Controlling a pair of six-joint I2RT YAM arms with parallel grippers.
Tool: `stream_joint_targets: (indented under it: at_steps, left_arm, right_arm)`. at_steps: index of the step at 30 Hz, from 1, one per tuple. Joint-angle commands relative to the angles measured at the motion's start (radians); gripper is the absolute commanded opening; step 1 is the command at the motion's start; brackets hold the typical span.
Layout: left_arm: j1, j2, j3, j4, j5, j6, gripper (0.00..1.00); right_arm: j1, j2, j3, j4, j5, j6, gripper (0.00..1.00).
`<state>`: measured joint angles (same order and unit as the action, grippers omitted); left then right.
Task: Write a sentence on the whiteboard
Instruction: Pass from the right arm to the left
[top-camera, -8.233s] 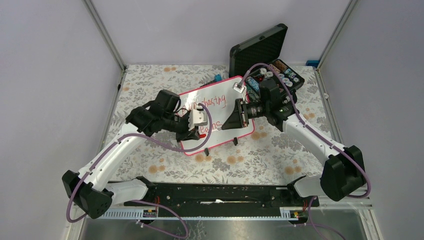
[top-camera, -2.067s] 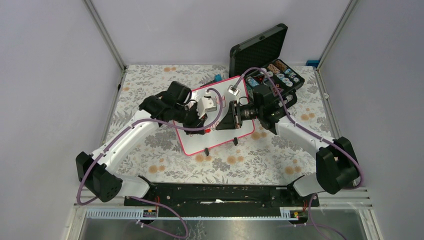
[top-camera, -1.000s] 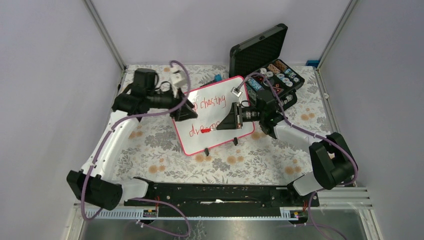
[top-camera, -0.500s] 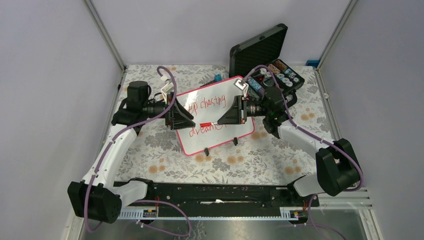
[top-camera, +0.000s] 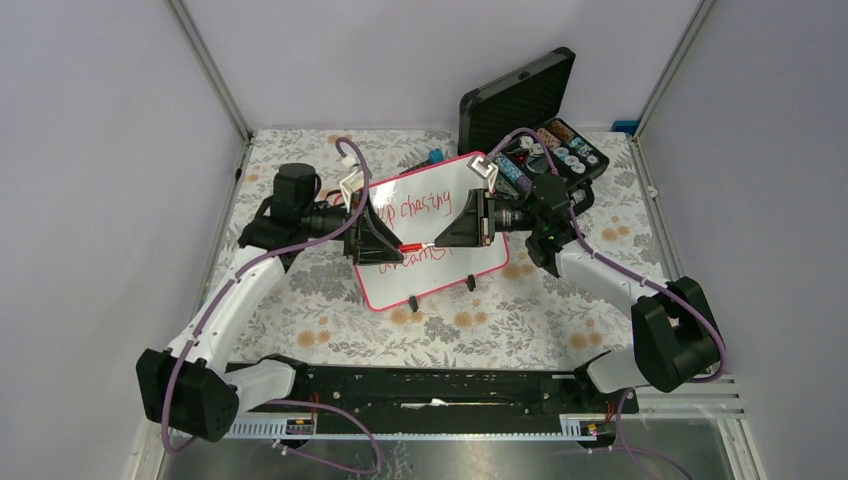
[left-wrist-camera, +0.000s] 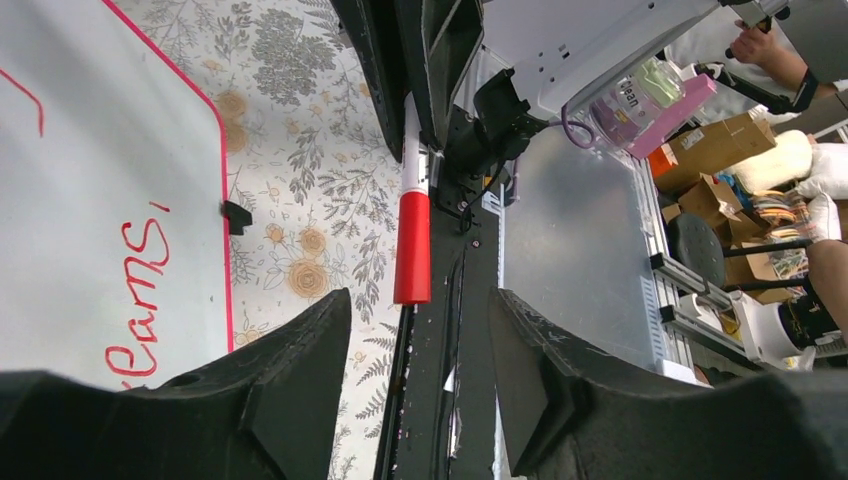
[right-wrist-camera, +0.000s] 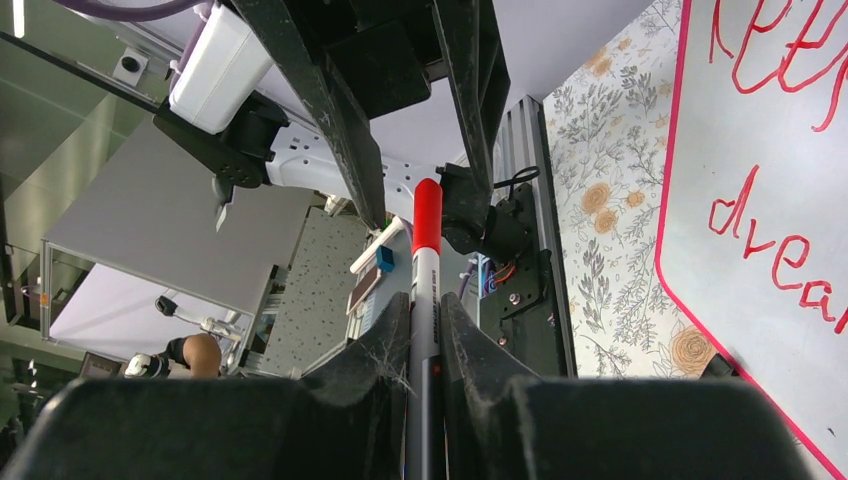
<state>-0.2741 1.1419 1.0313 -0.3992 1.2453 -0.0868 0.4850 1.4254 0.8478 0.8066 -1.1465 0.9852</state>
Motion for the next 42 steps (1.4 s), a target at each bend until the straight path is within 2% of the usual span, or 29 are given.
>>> stream_joint_targets:
  at_steps: [1,5,11,14,27,34,35,40,42]
  left_arm:
    - [-0.028,0.017,0.017,0.051,0.017,-0.008,0.54]
    - [-0.049,0.035,0.028,0.051,0.003,-0.007,0.45]
    - [-0.086,0.065,0.047,0.053,0.003,-0.002,0.11]
    - [-0.106,0.079,0.055,0.051,0.002,0.003,0.0]
    - [-0.185,0.153,0.113,0.049,-0.049,0.03,0.0]
    - [-0.187,0.149,0.106,0.013,-0.084,0.069,0.0]
    - [-0.185,0.143,0.094,0.004,-0.097,0.077,0.0]
    - [-0.161,0.113,0.077,-0.097,-0.12,0.177,0.0]
    - [-0.156,0.111,0.083,-0.151,-0.137,0.225,0.0]
  right_arm:
    - [0.018,-0.013,0.01,0.054,-0.027,0.0,0.0]
    - [0.028,-0.011,0.015,0.039,-0.026,-0.011,0.0]
    - [0.046,-0.006,0.016,0.013,-0.018,-0.033,0.0]
    - [0.058,-0.001,0.024,-0.012,-0.015,-0.052,0.0]
    - [0.101,0.011,0.018,-0.072,0.005,-0.111,0.0]
    - [0.089,0.008,0.052,-0.128,-0.039,-0.162,0.0]
    - [0.074,0.001,0.064,-0.161,-0.047,-0.187,0.07]
    - [-0.065,-0.042,0.154,-0.454,-0.076,-0.424,0.26]
    - [-0.123,-0.07,0.185,-0.587,-0.079,-0.531,0.42]
